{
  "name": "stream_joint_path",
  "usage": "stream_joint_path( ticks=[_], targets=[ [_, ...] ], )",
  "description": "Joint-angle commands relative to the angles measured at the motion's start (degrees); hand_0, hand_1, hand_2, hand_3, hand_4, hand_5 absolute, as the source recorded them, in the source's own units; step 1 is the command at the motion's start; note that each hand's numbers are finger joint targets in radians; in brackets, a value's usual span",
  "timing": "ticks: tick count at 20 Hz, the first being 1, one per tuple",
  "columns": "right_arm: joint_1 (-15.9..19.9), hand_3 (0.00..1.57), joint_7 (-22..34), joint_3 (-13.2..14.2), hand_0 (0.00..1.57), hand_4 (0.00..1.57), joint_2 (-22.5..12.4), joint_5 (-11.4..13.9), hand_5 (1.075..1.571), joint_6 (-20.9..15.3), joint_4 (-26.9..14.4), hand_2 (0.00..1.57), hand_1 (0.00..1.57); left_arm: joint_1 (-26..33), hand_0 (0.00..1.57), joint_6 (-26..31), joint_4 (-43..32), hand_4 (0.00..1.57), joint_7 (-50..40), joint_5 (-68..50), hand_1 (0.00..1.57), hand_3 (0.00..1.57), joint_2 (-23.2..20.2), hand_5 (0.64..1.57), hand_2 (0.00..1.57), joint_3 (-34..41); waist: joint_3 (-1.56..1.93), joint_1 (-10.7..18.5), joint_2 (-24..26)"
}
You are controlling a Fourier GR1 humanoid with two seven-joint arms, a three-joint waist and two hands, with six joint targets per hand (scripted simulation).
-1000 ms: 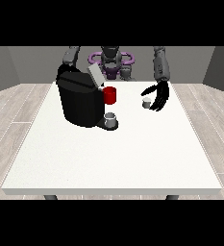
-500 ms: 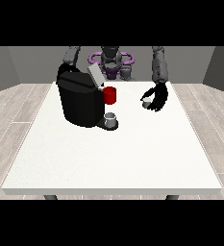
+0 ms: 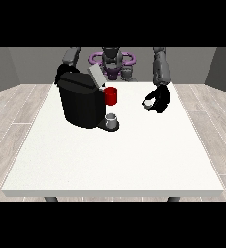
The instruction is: Insert the coffee pod into the coffee machine and close the lid
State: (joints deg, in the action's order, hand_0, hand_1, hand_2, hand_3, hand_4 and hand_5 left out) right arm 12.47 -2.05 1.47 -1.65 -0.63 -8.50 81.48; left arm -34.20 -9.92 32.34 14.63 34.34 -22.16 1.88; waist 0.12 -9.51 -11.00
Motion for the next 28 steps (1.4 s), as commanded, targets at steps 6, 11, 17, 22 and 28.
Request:
stream_joint_path(
  ticks=[6, 11, 17, 22, 28],
  targets=[
    [1.68, 0.0, -1.44, 1.3, 0.0, 0.43, 1.56, 0.68, 1.571, -3.53, -4.62, 0.0, 0.0, -4.21, 1.47, 4.15, 1.56, 0.61, 3.08, 1.73, 1.47, 1.41, 1.17, 1.571, 1.47, -1.83, -0.11, 2.94, 2.26],
    [-1.04, 0.0, -0.6, 2.5, 0.0, 0.46, -0.7, -0.93, 1.571, 0.14, -8.18, 0.0, 0.0, -8.48, 1.34, 10.6, 4.38, 0.59, 0.58, 0.78, 1.34, 1.36, 0.52, 1.571, 1.4, -1.87, -0.1, 2.19, 6.38],
    [1.88, 0.0, 0.07, 1.92, 0.0, 0.51, 0.69, -0.62, 1.571, -1.15, -9.45, 0.0, 0.0, -11.23, 1.23, 15.29, 6.82, 0.57, 0.43, 0.75, 1.23, 1.29, 1.34, 1.571, 1.32, -2.39, -0.11, 3.18, 7.37],
    [3.98, 0.0, 2.78, -0.63, 0.0, 0.49, 1.17, 0.0, 1.571, -0.6, -5.01, 0.0, 0.0, -15.04, 1.25, 15.32, 5.33, 0.56, 0.18, 0.77, 1.25, 1.29, -1.65, 1.571, 1.33, 0.23, -0.14, -0.86, 5.42],
    [2.42, 0.0, -3.44, 0.42, 0.0, 0.5, 1.07, -1.1, 1.571, 0.85, -7.17, 0.0, 0.0, -21.32, 1.26, 15.86, 6.99, 0.54, -3.49, 0.88, 1.26, 1.28, -3.41, 1.571, 1.33, 2.27, -0.11, -2.88, 2.93]
  ],
)
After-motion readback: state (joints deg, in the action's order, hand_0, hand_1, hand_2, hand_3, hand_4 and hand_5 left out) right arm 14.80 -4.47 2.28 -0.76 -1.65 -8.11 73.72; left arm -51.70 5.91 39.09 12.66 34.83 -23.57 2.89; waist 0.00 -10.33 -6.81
